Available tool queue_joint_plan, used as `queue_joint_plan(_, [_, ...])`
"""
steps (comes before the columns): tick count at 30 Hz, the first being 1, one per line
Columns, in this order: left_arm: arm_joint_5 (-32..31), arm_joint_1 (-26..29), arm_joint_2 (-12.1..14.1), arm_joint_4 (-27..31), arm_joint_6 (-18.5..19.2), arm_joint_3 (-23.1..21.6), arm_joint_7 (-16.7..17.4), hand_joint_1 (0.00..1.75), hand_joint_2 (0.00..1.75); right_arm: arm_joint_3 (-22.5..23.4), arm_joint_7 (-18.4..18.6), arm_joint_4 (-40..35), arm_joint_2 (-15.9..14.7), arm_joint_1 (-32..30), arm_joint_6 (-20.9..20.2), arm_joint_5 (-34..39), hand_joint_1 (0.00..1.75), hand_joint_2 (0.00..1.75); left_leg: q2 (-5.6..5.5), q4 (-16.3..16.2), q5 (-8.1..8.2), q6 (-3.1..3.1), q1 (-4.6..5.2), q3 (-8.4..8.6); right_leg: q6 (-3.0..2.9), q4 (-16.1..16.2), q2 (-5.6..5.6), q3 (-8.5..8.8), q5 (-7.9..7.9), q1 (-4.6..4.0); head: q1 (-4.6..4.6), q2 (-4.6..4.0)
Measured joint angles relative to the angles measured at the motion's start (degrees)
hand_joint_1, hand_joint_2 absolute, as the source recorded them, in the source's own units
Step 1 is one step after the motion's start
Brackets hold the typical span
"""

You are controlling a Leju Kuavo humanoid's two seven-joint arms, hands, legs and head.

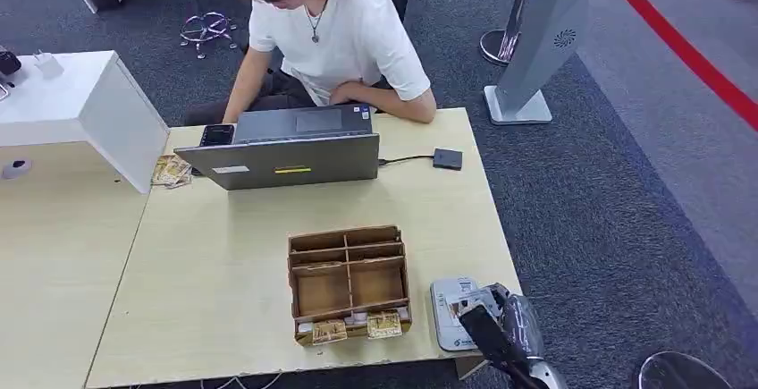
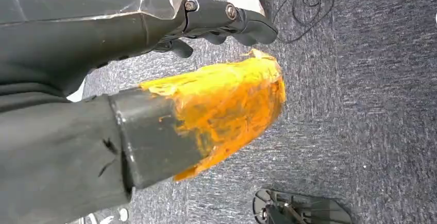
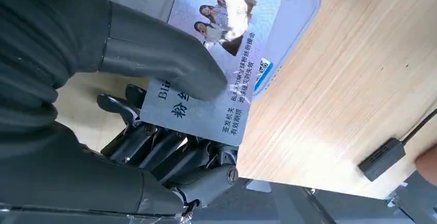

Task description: Pass the card to the sensor for recognition and then transmit it.

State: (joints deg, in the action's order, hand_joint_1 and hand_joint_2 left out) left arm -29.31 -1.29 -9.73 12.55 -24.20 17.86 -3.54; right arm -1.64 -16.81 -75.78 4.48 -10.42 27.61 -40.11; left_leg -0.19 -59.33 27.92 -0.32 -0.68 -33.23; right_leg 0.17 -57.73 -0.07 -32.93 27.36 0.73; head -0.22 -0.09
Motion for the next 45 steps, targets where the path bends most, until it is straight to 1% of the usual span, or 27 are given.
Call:
queue_joint_plan(7, [-0.5, 0.0, -0.2, 0.0, 0.0, 0.61, 0.02, 0.0, 0.0, 0.02, 0.04, 0.11, 0.07, 0.11, 1.55, -3.02, 1.75, 1.75, 0.0, 0.0, 0.0, 0.0, 0.0, 0.0, 0.0, 0.0, 0.0, 0.01, 0.0, 0.0, 0.0, 0.0])
queue_joint_plan(12, [-1.07, -0.01, -0.26, 0.0, 0.04, 0.81, 0.02, 0.0, 0.0, 0.02, 1.18, -0.53, 0.07, 0.14, 3.78, -7.32, 1.75, 1.75, 0.0, 0.0, 0.0, 0.0, 0.01, 0.0, 0.0, 0.0, 0.0, 0.01, 0.0, 0.0, 0.0, 0.0])
queue_joint_plan(14, [-1.44, -0.01, -0.26, 0.0, 0.13, 0.98, 0.02, 0.0, 0.0, 0.02, 1.82, -1.07, 0.07, 0.17, 5.14, -9.67, 1.75, 1.75, 0.0, 0.0, 0.0, 0.0, 0.0, 0.0, 0.0, 0.0, 0.0, 0.01, 0.0, 0.0, 0.0, 0.0])
queue_joint_plan(20, [-2.69, -0.05, -0.28, 0.0, 0.17, 1.18, 0.24, 0.0, 0.0, -0.22, 5.79, -2.55, 0.04, 0.59, 10.11, -20.47, 1.75, 1.75, 0.0, 0.0, 0.0, 0.0, 0.0, 0.0, 0.0, 0.0, 0.0, 0.01, 0.0, 0.0, 0.0, 0.0])
queue_joint_plan(23, [-3.21, -0.08, -0.26, 0.0, 0.2, 1.2, 0.28, 0.0, 0.0, -0.48, 7.81, -3.02, -0.31, 1.01, 11.74, -25.23, 1.75, 1.75, 0.0, 0.0, 0.0, 0.0, 0.0, 0.0, 0.0, 0.0, 0.0, 0.01, 0.0, 0.0, 0.0, 0.0])
queue_joint_plan(27, [-4.0, -0.1, -0.26, 0.0, 0.44, 1.2, 0.42, 0.0, 0.0, -0.66, 10.03, -4.07, -0.87, 1.51, 12.0, -32.35, 1.75, 1.75, 0.0, 0.0, 0.0, 0.0, 0.01, 0.0, 0.0, 0.0, -0.01, 0.01, 0.0, 0.0, 0.0, 0.0])
queue_joint_plan(37, [-5.57, -0.13, -0.24, 0.0, 0.85, 1.29, 0.42, 0.0, 0.0, -2.52, 12.57, -9.77, -2.51, 2.86, 12.02, -38.19, 1.75, 1.75, 0.0, 0.0, 0.0, 0.0, 0.0, -0.01, 0.0, 0.0, 0.0, 0.01, 0.0, 0.0, 0.0, 0.0])
queue_joint_plan(45, [-7.15, -0.25, -0.17, 0.0, 1.55, 1.29, 0.44, 0.0, 0.0, -5.51, 14.16, -13.42, -3.72, 6.9, 11.98, -42.43, 1.75, 1.75, 0.01, -0.01, -0.03, 0.01, 0.0, 0.0, 0.01, 0.0, 0.01, 0.01, -0.02, 0.0, 0.0, 0.0])
